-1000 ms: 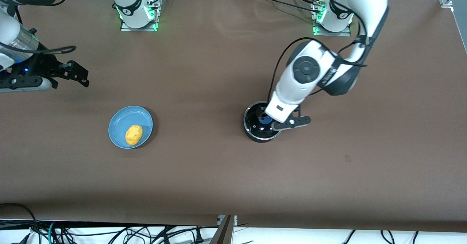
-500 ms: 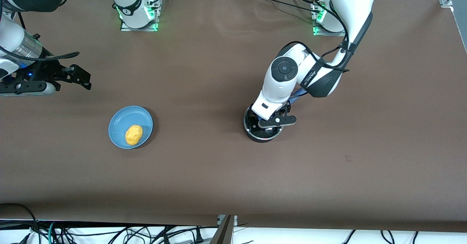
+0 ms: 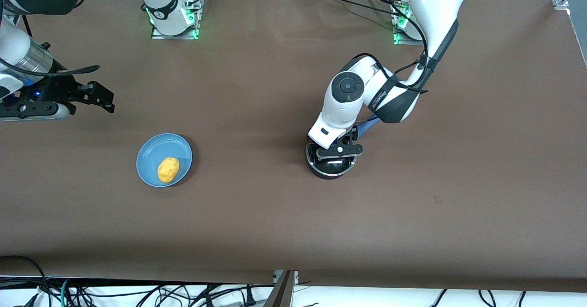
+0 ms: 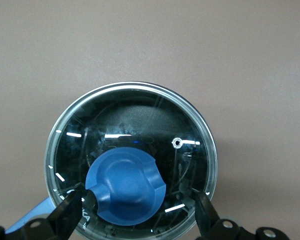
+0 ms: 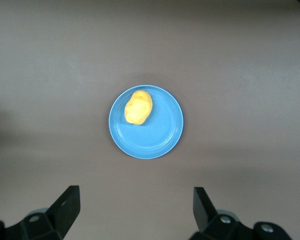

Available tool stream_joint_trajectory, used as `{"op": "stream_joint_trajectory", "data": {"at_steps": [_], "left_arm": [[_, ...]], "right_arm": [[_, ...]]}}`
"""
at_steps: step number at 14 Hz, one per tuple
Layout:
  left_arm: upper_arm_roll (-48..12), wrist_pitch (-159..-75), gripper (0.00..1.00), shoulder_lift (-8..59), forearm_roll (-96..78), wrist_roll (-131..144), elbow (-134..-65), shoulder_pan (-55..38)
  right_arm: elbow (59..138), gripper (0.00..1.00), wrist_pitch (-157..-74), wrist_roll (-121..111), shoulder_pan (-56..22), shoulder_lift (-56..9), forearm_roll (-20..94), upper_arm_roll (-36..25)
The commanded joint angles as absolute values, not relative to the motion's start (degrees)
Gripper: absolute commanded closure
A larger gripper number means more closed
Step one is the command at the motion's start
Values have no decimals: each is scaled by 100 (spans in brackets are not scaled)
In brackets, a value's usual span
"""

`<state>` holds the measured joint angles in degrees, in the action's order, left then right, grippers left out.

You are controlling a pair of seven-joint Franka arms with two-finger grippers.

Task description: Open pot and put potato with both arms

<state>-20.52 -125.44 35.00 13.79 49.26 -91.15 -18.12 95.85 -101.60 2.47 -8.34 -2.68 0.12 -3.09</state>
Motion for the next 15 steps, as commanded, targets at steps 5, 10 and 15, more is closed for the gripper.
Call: {"op": "stream_joint_trajectory", "data": {"at_steps": [5,10,15], "left_arm": [[-2065,-12577,35,3533,2004,5010,-9185,-1863],[-2074,-12542,46,3481,1995,4948,-9158,-1828],[-2171,-12472,46,3314,1925,4948,-9123,-1740]], "right_arm": [[9475,0,-10125,281,-800,-299,9,-281],[9483,0,-10107,290,-800,-316,9,-281],[9475,0,-10169,193,-809,-754,-44,-281]]}}
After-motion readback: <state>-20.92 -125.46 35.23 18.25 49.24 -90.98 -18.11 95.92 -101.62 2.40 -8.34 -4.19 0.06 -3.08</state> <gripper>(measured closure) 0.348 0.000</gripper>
